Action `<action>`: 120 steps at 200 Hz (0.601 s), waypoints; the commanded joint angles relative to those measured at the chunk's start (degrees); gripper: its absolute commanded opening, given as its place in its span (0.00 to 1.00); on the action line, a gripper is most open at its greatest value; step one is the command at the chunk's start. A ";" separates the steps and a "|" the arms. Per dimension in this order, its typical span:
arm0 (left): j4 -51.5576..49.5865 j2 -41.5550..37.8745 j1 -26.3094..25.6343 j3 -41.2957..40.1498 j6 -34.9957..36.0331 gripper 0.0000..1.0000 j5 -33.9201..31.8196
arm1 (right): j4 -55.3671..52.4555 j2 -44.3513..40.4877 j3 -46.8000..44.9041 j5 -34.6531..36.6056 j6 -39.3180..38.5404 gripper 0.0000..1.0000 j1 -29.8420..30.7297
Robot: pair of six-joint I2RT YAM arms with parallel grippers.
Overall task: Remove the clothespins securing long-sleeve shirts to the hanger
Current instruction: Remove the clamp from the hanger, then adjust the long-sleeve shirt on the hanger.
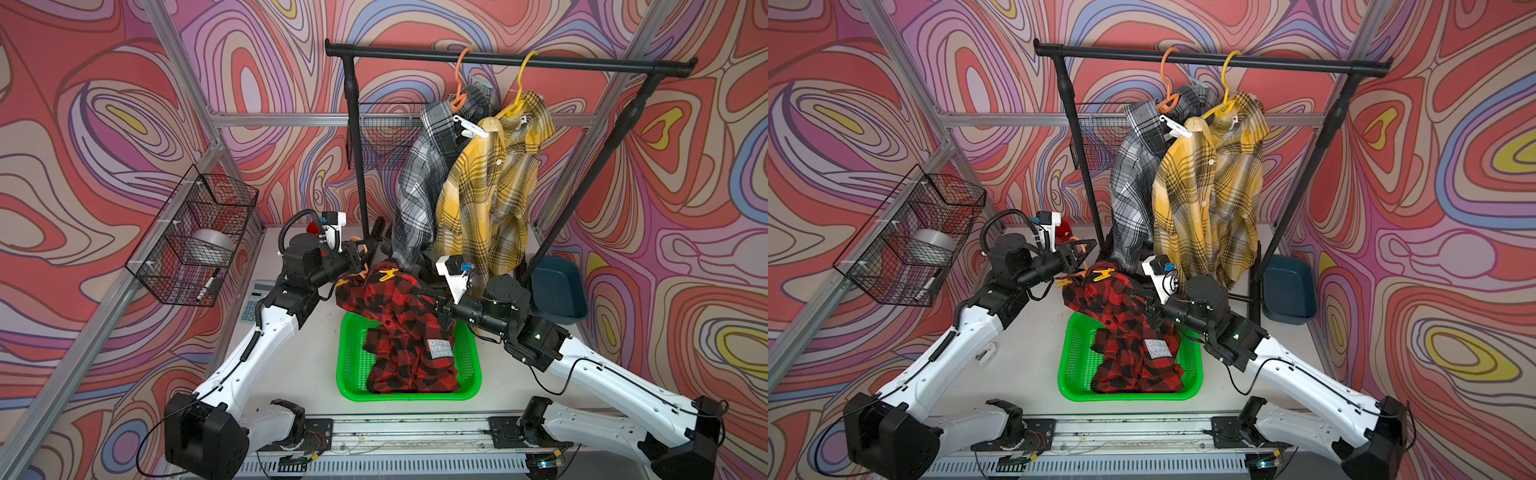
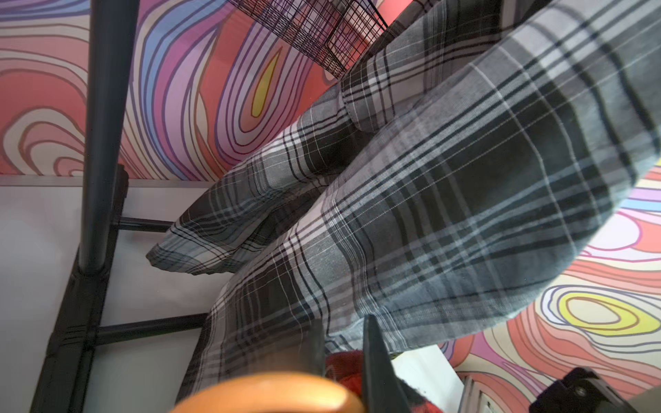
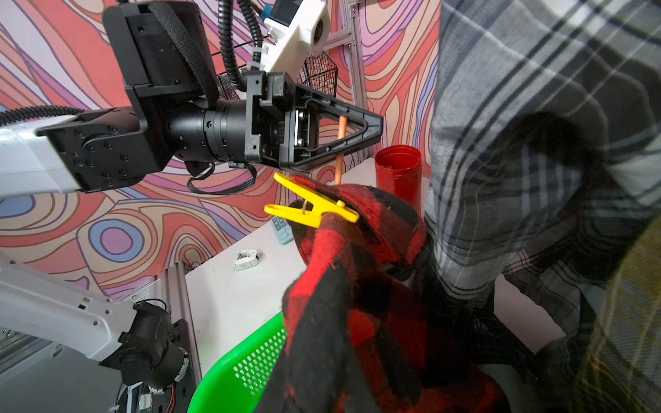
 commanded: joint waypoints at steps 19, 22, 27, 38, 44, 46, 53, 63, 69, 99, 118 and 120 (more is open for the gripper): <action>-0.78 -0.36 -0.37 3.58 4.61 0.00 1.69 | -1.47 1.91 3.26 0.31 -0.45 0.06 -0.53; -1.17 -0.34 -0.22 3.75 5.06 0.00 1.59 | -1.93 2.09 3.61 0.29 -0.62 0.10 -0.58; -1.70 -0.33 -0.16 3.99 5.67 0.00 1.41 | -2.92 2.42 4.34 0.38 -0.85 0.18 -0.62; -2.84 -0.37 0.11 4.49 7.12 0.00 0.92 | -5.94 3.77 6.81 0.86 -1.74 0.33 -0.79; -3.85 -0.36 0.29 4.83 8.16 0.00 0.50 | -7.85 4.55 8.38 0.87 -2.39 0.39 -0.88; -4.22 -0.37 0.32 4.91 8.53 0.00 0.35 | -8.49 4.78 8.84 0.89 -2.50 0.40 -0.88; -5.36 -0.43 0.42 5.22 9.90 0.00 -0.40 | -11.45 5.60 10.85 0.55 -3.61 0.45 -1.04; -6.70 -0.49 0.65 5.76 11.17 0.00 -1.19 | -14.61 6.42 13.60 0.08 -4.84 0.51 -1.27; -7.05 -0.53 0.68 5.89 11.48 0.00 -1.28 | -16.07 6.77 14.83 -0.28 -5.46 0.55 -1.49; -8.42 -0.37 0.84 6.41 12.93 0.00 -1.95 | -23.12 7.89 21.03 0.08 -8.11 0.77 -2.65; -8.99 -0.45 0.86 6.57 13.04 0.00 -2.01 | -27.07 8.46 25.72 1.38 -9.48 0.89 -2.93; -9.02 -0.46 0.92 6.53 13.09 0.00 -2.04 | -27.62 8.59 26.43 1.59 -9.65 0.90 -2.96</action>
